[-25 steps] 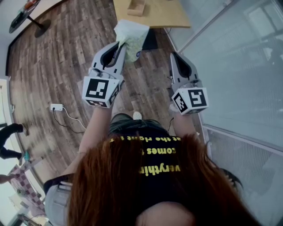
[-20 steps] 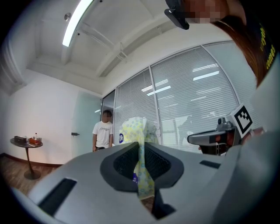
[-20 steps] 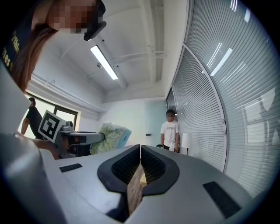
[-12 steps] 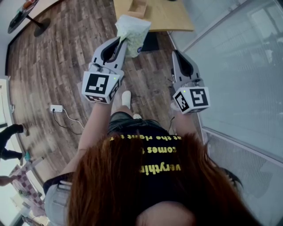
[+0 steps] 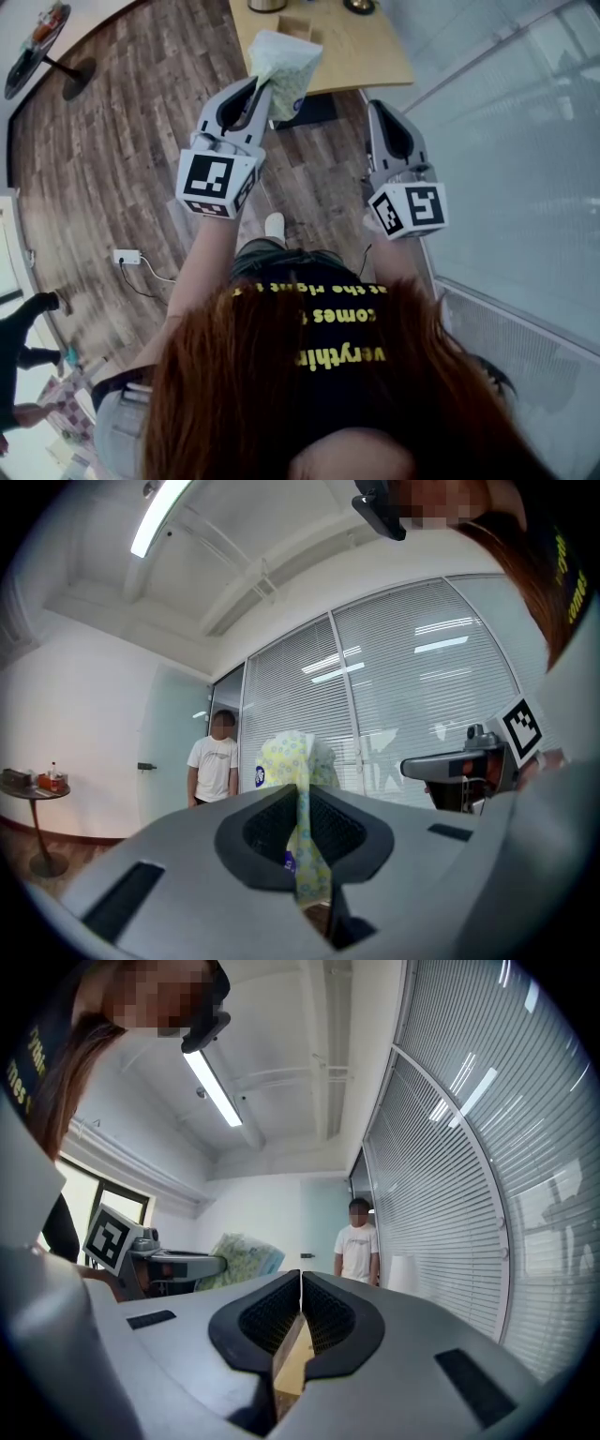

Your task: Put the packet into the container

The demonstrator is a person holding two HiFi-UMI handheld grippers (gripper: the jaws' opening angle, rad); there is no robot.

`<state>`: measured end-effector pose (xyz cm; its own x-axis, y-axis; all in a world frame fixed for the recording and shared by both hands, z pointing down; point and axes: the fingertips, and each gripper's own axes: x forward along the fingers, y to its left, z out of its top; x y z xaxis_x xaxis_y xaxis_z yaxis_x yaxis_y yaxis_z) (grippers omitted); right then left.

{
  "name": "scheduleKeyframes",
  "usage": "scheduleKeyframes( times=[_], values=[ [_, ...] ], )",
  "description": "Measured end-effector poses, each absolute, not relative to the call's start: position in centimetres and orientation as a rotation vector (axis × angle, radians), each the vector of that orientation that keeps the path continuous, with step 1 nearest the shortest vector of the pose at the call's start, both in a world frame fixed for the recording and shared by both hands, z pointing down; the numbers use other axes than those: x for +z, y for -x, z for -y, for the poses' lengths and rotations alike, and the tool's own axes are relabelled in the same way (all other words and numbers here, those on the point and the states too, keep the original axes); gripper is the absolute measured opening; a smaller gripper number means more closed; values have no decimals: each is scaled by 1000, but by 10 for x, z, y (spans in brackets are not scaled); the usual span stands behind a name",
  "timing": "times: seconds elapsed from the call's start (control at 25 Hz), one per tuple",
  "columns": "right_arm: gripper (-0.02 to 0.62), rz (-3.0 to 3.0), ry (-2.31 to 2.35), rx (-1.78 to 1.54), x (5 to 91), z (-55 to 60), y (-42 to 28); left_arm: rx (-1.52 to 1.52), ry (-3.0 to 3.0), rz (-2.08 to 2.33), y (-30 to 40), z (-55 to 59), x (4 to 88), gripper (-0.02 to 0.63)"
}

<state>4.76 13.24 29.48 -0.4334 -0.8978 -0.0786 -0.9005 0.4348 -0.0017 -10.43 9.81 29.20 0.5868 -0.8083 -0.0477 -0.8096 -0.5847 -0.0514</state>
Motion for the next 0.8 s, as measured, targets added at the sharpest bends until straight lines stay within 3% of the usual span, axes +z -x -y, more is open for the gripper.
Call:
scheduleKeyframes(
  times=[0.6,0.8],
  values=[
    [17,-2548,1697,45,275,16,-60,-4,2785,-1385,95,54,287,29],
    [17,-2556,1673,51,289,24,-56,5,2778,-1399,98,58,302,29]
  ],
)
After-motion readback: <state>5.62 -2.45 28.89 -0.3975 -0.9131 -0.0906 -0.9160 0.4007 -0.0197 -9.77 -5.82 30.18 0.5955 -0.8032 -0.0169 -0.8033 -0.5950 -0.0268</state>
